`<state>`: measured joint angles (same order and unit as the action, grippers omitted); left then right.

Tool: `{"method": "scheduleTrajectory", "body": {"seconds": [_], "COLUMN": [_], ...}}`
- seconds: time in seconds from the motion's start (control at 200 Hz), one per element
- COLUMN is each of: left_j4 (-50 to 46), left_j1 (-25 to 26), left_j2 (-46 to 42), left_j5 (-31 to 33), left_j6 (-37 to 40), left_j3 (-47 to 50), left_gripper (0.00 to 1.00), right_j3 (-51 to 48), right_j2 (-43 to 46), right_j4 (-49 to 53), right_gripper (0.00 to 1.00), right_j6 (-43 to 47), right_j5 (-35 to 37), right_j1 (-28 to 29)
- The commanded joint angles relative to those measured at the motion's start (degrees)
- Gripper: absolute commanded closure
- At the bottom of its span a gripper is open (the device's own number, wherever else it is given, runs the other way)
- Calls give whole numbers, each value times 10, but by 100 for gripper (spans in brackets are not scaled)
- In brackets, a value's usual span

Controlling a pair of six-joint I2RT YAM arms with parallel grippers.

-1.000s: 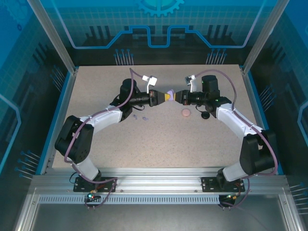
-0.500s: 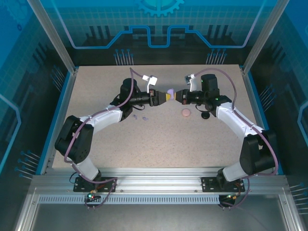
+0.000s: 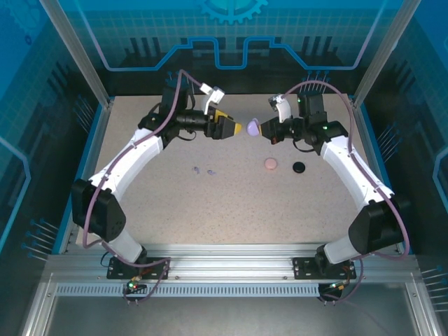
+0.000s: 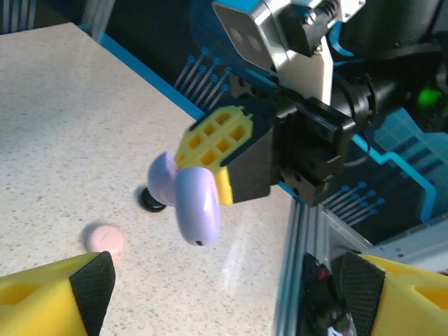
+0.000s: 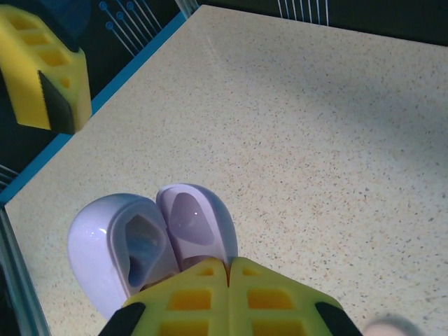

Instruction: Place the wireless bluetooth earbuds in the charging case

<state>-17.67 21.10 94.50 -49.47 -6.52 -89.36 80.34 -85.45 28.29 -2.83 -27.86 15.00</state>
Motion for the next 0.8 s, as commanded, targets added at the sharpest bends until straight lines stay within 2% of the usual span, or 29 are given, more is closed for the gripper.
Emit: {"method": "scheduleTrajectory", "body": {"seconds": [0.0, 0.26, 0.43, 0.62, 0.795], "left_j4": [-191, -264, -310, -318, -313], "left_j1": [-1, 0, 0, -1, 0], "left_j2": [53, 99, 127, 135, 139], "left_j5": [-71, -92, -104, -109, -109], "left_j6": [86, 122, 149, 163, 163], "left_j3": [-58, -136, -163, -154, -149], "left_gripper": [18, 26, 39, 50, 51], "right_j3": [52, 111, 135, 147, 150], "right_j2": [-17, -50, -71, -82, -82], "right_j4": [78, 130, 154, 169, 173], "right_gripper": [100, 100, 100, 100, 100], "right_j6": [73, 101, 116, 128, 132], "right_j5": [-19, -12, 6, 22, 25], "right_j1": [10, 53, 78, 87, 88]}}
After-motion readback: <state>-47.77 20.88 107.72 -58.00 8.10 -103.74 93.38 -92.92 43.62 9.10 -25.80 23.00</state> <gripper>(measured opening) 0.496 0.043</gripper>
